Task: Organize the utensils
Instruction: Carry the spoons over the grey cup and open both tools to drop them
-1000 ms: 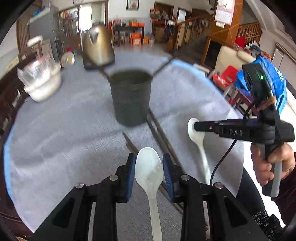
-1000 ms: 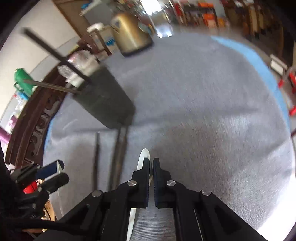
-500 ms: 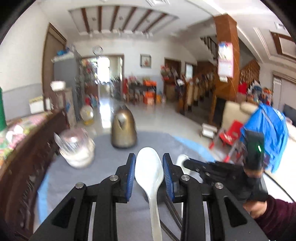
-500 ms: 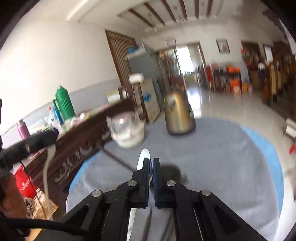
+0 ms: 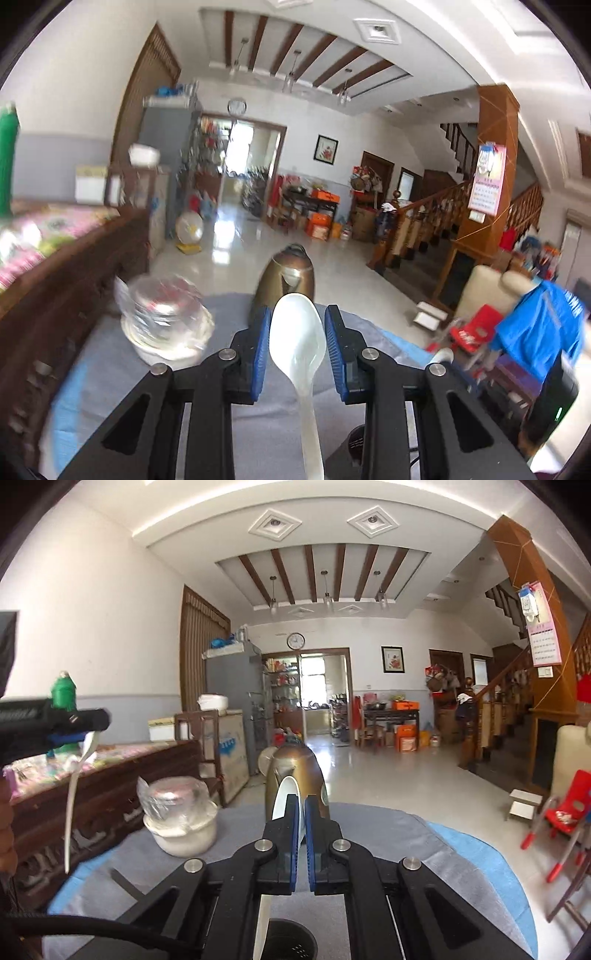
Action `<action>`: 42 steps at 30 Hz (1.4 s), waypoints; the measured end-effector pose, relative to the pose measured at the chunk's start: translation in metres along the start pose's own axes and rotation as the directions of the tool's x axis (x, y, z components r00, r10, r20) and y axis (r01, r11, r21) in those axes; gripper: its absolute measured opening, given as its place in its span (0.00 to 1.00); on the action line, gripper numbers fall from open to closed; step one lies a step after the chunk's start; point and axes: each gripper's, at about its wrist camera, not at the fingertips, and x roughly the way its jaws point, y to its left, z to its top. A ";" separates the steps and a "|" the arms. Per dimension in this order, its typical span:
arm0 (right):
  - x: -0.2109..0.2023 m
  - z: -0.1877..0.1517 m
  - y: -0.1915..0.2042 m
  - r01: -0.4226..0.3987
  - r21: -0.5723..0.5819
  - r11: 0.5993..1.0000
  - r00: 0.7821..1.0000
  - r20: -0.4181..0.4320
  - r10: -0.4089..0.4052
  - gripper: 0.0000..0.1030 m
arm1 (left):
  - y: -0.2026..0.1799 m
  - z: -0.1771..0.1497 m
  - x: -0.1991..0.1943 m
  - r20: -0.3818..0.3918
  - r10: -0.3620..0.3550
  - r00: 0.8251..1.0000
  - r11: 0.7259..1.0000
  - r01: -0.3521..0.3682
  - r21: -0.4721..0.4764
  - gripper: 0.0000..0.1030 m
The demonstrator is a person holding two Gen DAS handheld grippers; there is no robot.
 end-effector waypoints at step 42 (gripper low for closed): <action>-0.096 0.010 -0.126 -0.030 0.328 0.944 0.993 0.115 -0.008 0.06 | -0.136 -0.006 0.038 0.024 0.056 0.998 0.994 -0.058 0.096 0.30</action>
